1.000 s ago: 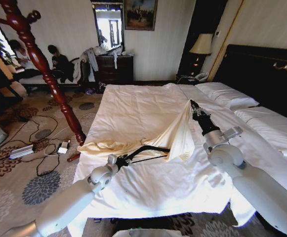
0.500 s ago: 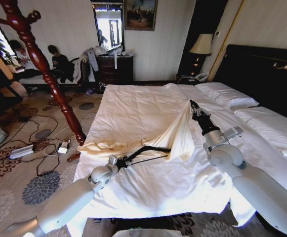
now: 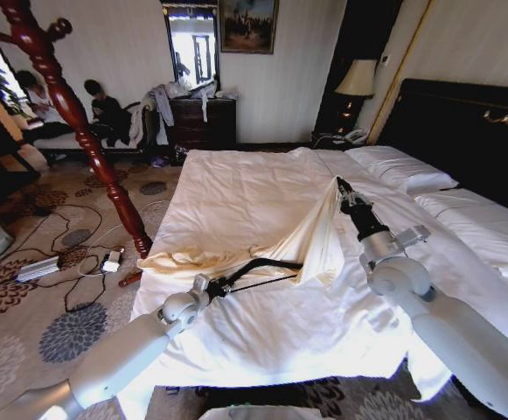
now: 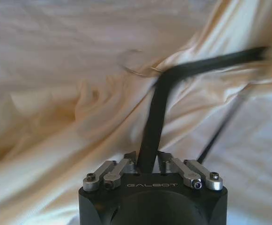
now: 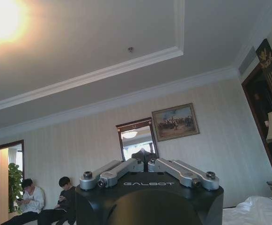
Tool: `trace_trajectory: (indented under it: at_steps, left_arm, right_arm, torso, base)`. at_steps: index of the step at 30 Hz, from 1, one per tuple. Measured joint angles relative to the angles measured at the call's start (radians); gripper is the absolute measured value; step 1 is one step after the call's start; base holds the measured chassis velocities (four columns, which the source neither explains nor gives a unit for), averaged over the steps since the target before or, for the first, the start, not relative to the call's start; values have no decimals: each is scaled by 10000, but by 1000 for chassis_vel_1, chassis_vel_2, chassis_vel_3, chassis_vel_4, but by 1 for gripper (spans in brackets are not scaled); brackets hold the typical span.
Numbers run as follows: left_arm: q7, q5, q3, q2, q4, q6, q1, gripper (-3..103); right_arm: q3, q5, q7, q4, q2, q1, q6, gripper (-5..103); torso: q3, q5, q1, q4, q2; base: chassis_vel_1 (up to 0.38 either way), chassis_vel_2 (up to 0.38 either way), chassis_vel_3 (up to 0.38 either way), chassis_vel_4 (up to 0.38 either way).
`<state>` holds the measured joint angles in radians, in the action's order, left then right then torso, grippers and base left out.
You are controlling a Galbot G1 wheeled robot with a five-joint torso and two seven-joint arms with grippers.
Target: Pick up the clothes from the bed and hang them on the clothes hanger.
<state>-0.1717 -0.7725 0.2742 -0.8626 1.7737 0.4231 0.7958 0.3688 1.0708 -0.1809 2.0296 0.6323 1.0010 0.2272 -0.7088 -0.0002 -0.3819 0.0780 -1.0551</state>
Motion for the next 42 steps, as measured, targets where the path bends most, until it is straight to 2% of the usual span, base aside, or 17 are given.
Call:
trace_trajectory:
  at_steps: [1, 3, 6, 10, 15, 17, 19, 22, 23, 24, 25, 27, 30, 37, 42]
  left_arm:
    - [0, 0, 0, 0, 0, 0, 0, 24]
    - [-4, 128, -252, 334, 584, -193, 214, 16]
    - [-15, 427, -490, 577, 986, -318, 417, 15]
    - [135, 1553, -1327, 1310, 1840, -627, 1142, 15]
    - [291, 2302, -1738, 1686, 2087, -819, 1546, 15]
    - [418, 3265, -2251, 2050, 2387, -1129, 1924, 15]
    - [448, 3485, -2312, 2114, 2443, -1207, 1986, 15]
    - [532, 5099, -2720, 2625, 2822, -1756, 2346, 15]
    - [561, 6378, -3128, 3072, 3124, -2224, 2675, 15]
    - [561, 6378, -3128, 3072, 3124, -2224, 2675, 15]
    - [587, 6939, -3420, 3345, 3350, -2522, 2873, 15]
    - [672, 7253, -3544, 3612, 3637, -2797, 2924, 15]
    - [740, 7310, -3522, 3687, 3784, -2906, 2814, 15]
    - [925, 7855, -3322, 3520, 3653, -3046, 2088, 15]
    - [1074, 8006, -3218, 3846, 3591, -3074, 1603, 15]
  right_arm:
    - [0, 0, 0, 0, 0, 0, 0, 0]
    - [13, -19, -1, -32, 22, -3, 4, 0]
    - [14, -49, -4, -74, 46, -24, 5, 0]
    - [-2, -74, -63, -216, 139, -103, 8, 0]
    - [-36, -85, -80, -279, 213, -159, 7, 0]
    - [-38, -112, -203, -309, 296, -198, -19, 0]
    - [-38, -123, -258, -312, 305, -204, -42, 0]
    - [20, -149, -848, -289, 318, -203, -383, 0]
    - [146, -59, -1132, -202, 287, -182, -509, 0]
    - [146, -59, -1132, -202, 287, -182, -509, 0]
    - [217, 0, -1194, -143, 256, -191, -545, 0]
    - [349, 102, -1203, -6, 151, -194, -547, 0]
    - [368, 236, -1135, 89, 48, -245, -500, 0]
    - [184, 523, -390, 327, -223, -429, -72, 0]
    - [-106, 604, 312, 462, -376, -578, 253, 0]
  torso:
    - [0, 0, 0, 0, 0]
    - [0, 3, 0, -3, 0]
    - [0, -1, 0, -1, 0]
    - [1, 0, 1, -1, -1]
    - [0, -2, 1, -3, -1]
    - [0, -1, 1, -1, 0]
    - [0, -2, 1, -1, 0]
    - [0, -1, 2, -1, 0]
    - [0, 0, 1, 2, 0]
    - [0, 0, 1, 2, 0]
    - [1, 6, 2, -3, 0]
    - [1, -1, 3, -3, -1]
    - [0, 0, 3, 2, 0]
    - [0, -2, 2, 1, 0]
    - [0, 0, 2, 0, -1]
  base:
    - [0, 0, 0, 0]
    - [0, 0, 0, 0]
    - [0, 0, 0, 0]
    - [0, 0, 0, 0]
    - [0, 0, 0, 0]
    - [0, 0, 0, 0]
    - [0, 0, 0, 0]
    - [0, 0, 0, 0]
    - [0, 0, 0, 0]
    - [0, 0, 0, 0]
    - [0, 0, 0, 0]
    - [0, 0, 0, 0]
    - [0, 0, 0, 0]
    - [0, 0, 0, 0]
    - [0, 0, 0, 0]
